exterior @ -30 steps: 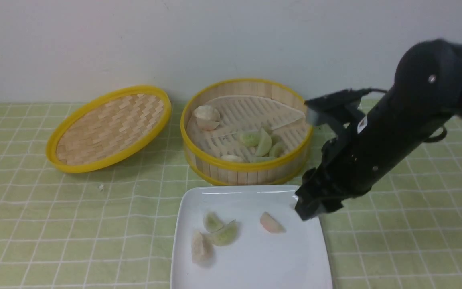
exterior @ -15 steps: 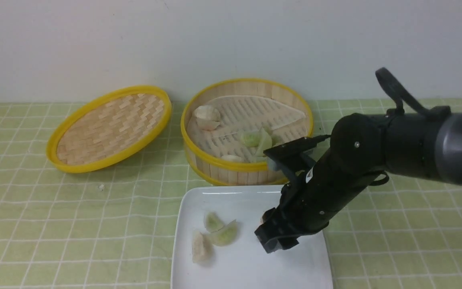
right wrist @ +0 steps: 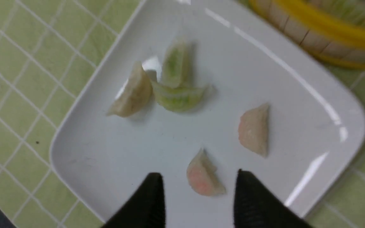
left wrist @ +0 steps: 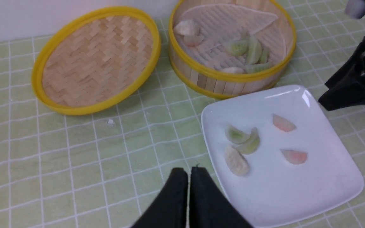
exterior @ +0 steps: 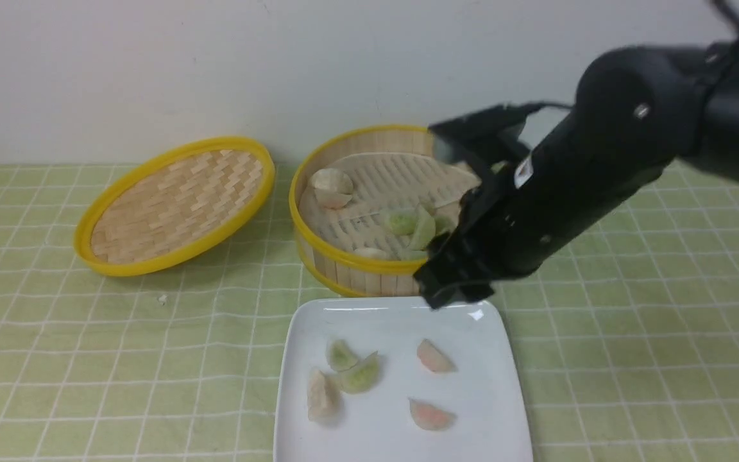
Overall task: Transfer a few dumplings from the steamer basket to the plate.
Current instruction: Use the right arm to put the dumpling into the plate
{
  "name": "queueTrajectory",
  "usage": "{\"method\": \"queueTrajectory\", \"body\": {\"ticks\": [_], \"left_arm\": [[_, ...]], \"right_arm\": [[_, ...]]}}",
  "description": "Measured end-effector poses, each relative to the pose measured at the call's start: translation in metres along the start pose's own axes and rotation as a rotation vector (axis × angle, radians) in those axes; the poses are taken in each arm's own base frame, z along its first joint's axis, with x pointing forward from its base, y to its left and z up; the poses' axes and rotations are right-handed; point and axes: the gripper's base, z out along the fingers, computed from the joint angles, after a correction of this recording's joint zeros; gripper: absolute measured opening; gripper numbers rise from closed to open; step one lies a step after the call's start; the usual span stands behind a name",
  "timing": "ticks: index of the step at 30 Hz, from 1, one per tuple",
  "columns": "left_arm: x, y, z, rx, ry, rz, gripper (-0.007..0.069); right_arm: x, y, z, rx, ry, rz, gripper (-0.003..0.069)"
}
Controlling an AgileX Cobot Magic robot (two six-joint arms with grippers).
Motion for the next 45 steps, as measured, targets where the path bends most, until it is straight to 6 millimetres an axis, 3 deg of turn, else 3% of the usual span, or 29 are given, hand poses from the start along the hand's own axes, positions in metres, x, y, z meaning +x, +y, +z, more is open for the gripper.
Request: {"method": "queueTrajectory", "body": {"ticks": [1,2,3,4,5,6,7,8,10,11,14,17,20,23,29,36,40,45], "left_arm": [[-0.002,-0.001,0.001,0.004,-0.013,0.001,-0.0006],[-0.004,-0.001,0.003,0.007,-0.021,0.001,-0.0006],[-0.004,-0.002,0.003,0.007,-0.022,0.002,-0.0006],[-0.007,-0.003,0.007,0.012,-0.038,0.006,-0.0006],[-0.010,-0.004,0.010,0.015,-0.045,0.010,-0.0006],[-0.010,-0.004,0.010,0.015,-0.045,0.010,-0.0006],[-0.012,-0.005,0.013,0.017,-0.049,0.014,-0.0006],[-0.014,-0.006,0.018,0.018,-0.049,0.016,-0.0006],[-0.017,-0.008,0.027,0.017,-0.038,0.019,-0.0006],[-0.018,-0.009,0.031,0.017,-0.032,0.021,-0.0006],[-0.022,-0.012,0.046,0.015,-0.009,0.027,-0.0006],[-0.024,-0.015,0.057,0.019,0.014,0.025,-0.0006],[-0.027,-0.019,0.068,0.036,0.018,0.018,-0.0006],[-0.031,-0.022,0.076,0.051,0.009,0.021,-0.0006],[-0.037,-0.026,0.088,0.066,-0.027,0.062,-0.0006],[-0.037,-0.026,0.088,0.067,-0.033,0.087,-0.0006],[-0.024,-0.021,0.082,0.052,-0.040,0.106,-0.0006],[-0.001,-0.013,0.066,0.068,-0.203,0.130,-0.0006]], "right_arm": [[-0.002,0.004,-0.034,0.030,-0.072,-0.018,0.0123],[0.000,0.006,-0.060,0.055,-0.130,-0.026,0.0068],[0.000,0.006,-0.060,0.055,-0.130,-0.026,0.0068],[0.010,0.011,-0.110,0.104,-0.253,-0.028,0.0017],[0.017,0.012,-0.130,0.130,-0.304,-0.019,0.0003],[0.019,0.013,-0.134,0.135,-0.315,-0.017,0.0001],[0.029,0.015,-0.158,0.158,-0.378,-0.006,-0.0005],[0.046,0.017,-0.189,0.189,-0.467,0.006,-0.0010],[0.081,0.020,-0.228,0.211,-0.599,0.041,-0.0013],[0.092,0.021,-0.236,0.216,-0.636,0.046,-0.0013],[0.153,0.023,-0.268,0.230,-0.834,0.049,-0.0014],[0.204,0.024,-0.275,0.206,-1.016,0.045,-0.0015],[0.255,0.023,-0.266,0.163,-1.219,0.039,-0.0015],[0.282,0.020,-0.252,0.143,-1.310,0.043,-0.0015],[0.298,0.018,-0.230,0.096,-1.445,0.021,-0.0015],[0.296,0.019,-0.230,0.079,-1.504,0.001,-0.0015],[0.296,0.019,-0.229,0.080,-1.501,0.001,-0.0015],[0.296,0.019,-0.228,0.080,-1.499,0.001,-0.0015]]}}
